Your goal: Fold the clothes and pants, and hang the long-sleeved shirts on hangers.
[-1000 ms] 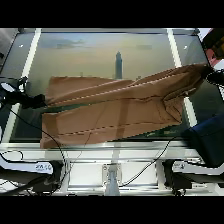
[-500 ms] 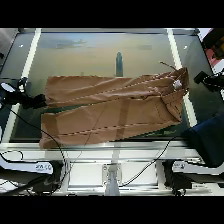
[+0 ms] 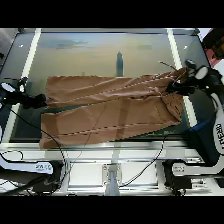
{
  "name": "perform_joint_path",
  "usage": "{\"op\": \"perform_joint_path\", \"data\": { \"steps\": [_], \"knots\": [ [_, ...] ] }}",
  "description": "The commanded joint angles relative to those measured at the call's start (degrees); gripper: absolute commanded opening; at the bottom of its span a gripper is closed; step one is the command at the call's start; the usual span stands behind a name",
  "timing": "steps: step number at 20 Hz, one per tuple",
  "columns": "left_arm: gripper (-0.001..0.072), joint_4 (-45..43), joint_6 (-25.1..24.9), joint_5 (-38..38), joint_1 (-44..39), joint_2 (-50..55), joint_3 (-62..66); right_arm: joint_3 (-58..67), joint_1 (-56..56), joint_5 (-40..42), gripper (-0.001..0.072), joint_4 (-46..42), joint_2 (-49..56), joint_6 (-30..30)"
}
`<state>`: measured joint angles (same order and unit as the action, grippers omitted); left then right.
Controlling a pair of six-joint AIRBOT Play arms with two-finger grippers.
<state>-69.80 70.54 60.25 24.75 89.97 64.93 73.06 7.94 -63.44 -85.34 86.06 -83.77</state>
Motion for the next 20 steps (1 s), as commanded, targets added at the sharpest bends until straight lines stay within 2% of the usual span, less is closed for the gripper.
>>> {"op": "perform_joint_path", "data": {
  "steps": [1,4,6,8,12,13,15,17,18,20],
  "knots": [
    [0.0021,0.0,-0.02,-0.02,-0.04,-0.02,-0.02,-0.02,-8.66,-4.92,0.0702,-11.96,0.68,-1.29],
    [0.0021,0.0,-0.02,0.0,-0.04,-0.02,-0.02,-1.29,-13.25,-5.55,0.07,-15.74,1.27,-2.8],
    [0.0021,-0.02,-0.04,-0.02,-0.04,-0.02,-0.02,-3.28,-14.67,-7.39,0.07,-23.56,2.58,-8.09],
    [0.0022,-0.02,-0.24,-0.07,-0.02,-0.02,-0.02,-4.68,-14.47,-8.44,0.07,-24.55,3.91,-12.76],
    [0.0021,-0.02,-0.24,-0.26,-0.02,-0.02,-0.02,-5.01,-14.47,-1.73,0.0679,-26.67,4.24,-22.16],
    [0.0021,-0.02,-0.24,-0.26,-0.02,-0.02,-0.02,-5.01,-14.47,-1.05,0.0644,-29.05,4.24,-24.55],
    [0.0022,-0.02,-0.24,-0.26,-0.02,-0.02,-0.02,-5.01,-14.36,-0.92,0.0507,-33.75,4.24,-27.69],
    [0.0022,-0.02,-0.24,-0.26,-0.02,-0.02,-0.02,-4.98,-14.36,-0.83,0.0339,-36.28,4.24,-28.26],
    [0.0021,-0.02,-0.24,-0.31,-0.02,-0.02,-0.02,-4.87,-14.36,-0.9,0.0225,-36.94,4.22,-28.26],
    [0.0021,0.0,-0.22,-1.01,-0.02,-0.02,-0.02,-4.72,-14.36,-1.07,0.0075,-37.94,3.87,-28.26]
  ]
}}
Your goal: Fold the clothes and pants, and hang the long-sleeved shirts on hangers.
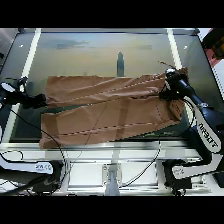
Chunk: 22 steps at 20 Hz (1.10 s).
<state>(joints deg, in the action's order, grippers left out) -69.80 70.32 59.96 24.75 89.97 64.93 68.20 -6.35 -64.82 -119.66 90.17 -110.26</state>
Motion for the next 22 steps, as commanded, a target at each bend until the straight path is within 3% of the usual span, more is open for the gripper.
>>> {"op": "perform_joint_path", "data": {
  "steps": [1,5,11,14,19,22],
  "knots": [
    [0.0021,-0.02,0.0,-1.01,-0.02,-0.02,-0.02,0.13,-0.07,0.31,0.0041,-4.22,-0.76,-1.84],
    [0.0022,-0.02,0.02,-1.03,-0.02,-0.02,-0.02,0.13,1.27,-4.0,0.0042,-11.52,-4.15,-7.26],
    [0.0021,0.0,0.0,-1.07,0.0,-0.02,-0.02,-0.09,15.82,-16.39,0.004,-9.09,-11.78,-7.58],
    [0.0021,0.0,0.02,-2.16,-0.02,-0.02,-0.02,-1.4,26.14,-15.65,0.0038,0.02,-15.3,-7.02],
    [0.0021,0.0,0.02,-5.79,0.0,-0.02,-0.02,-6.78,42.66,-11.91,0.0038,24.3,-17.29,11.54],
    [0.0021,0.0,0.04,-10.1,0.26,-0.11,0.07,-11.17,46.12,-6.6,0.0038,28.94,-18.38,12.55]
  ]
}}
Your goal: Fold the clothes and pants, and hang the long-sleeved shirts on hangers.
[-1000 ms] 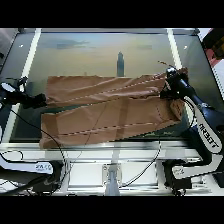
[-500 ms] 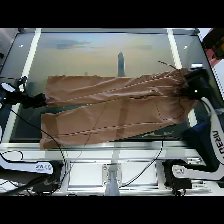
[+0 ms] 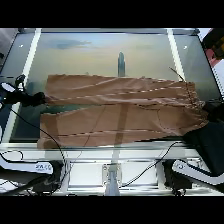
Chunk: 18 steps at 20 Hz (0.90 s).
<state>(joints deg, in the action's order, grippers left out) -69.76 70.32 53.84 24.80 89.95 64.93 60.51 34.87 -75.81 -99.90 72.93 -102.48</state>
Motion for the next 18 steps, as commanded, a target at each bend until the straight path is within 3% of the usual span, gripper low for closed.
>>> {"op": "perform_joint_path", "data": {
  "steps": [1,6,9,12,15,18],
  "knots": [
    [0.0021,-0.07,0.26,-5.55,0.35,-0.15,0.44,-5.95,4.9,7.52,0.0038,9.31,-2.12,4.74],
    [0.002,-0.04,1.86,-13.09,0.37,-0.17,6.03,-15.39,4.9,20.04,0.0038,18.21,-4.57,8.0],
    [0.0019,-0.11,7.8,-18.49,0.42,-0.15,9.6,-17.57,3.3,30.58,0.0038,30.8,-4.52,10.78],
    [0.0017,-0.26,10.47,-23.43,0.42,0.66,11.65,-17.42,1.51,38.36,0.0039,36.15,-4.42,10.58],
    [0.0016,-0.28,13.68,-21.75,0.39,4.13,14.84,-17.4,-0.35,43.39,0.0039,38.69,-3.43,9.03],
    [0.0016,-0.52,16.7,-12.79,0.13,8.24,16.46,-17.29,-1.4,46.34,0.0038,38.58,-2.4,4.28]
  ]
}}
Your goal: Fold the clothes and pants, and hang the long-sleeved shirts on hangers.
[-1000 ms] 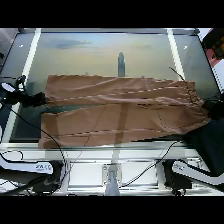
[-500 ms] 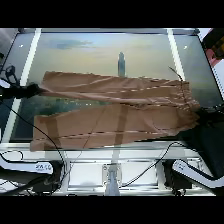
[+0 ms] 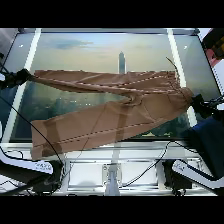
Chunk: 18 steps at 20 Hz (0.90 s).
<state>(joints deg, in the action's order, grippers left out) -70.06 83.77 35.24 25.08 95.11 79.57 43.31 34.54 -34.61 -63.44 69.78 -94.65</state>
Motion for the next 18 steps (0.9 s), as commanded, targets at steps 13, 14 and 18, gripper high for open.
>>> {"op": "perform_joint_path", "data": {
  "steps": [13,14,18],
  "knots": [
    [0.0019,-14.36,-0.68,42.23,5.27,4.39,1.81,-0.09,5.2,-15.82,0.0039,-14.95,0.74,-5.38],
    [0.0019,-14.4,-0.68,42.4,5.35,4.39,1.81,-0.09,5.22,-16.59,0.004,-15.63,0.74,-4.83],
    [0.002,-14.62,-0.74,41.66,5.4,4.42,1.81,-0.09,5.2,-20.06,0.0039,-17.57,0.74,-3.5]
  ]
}}
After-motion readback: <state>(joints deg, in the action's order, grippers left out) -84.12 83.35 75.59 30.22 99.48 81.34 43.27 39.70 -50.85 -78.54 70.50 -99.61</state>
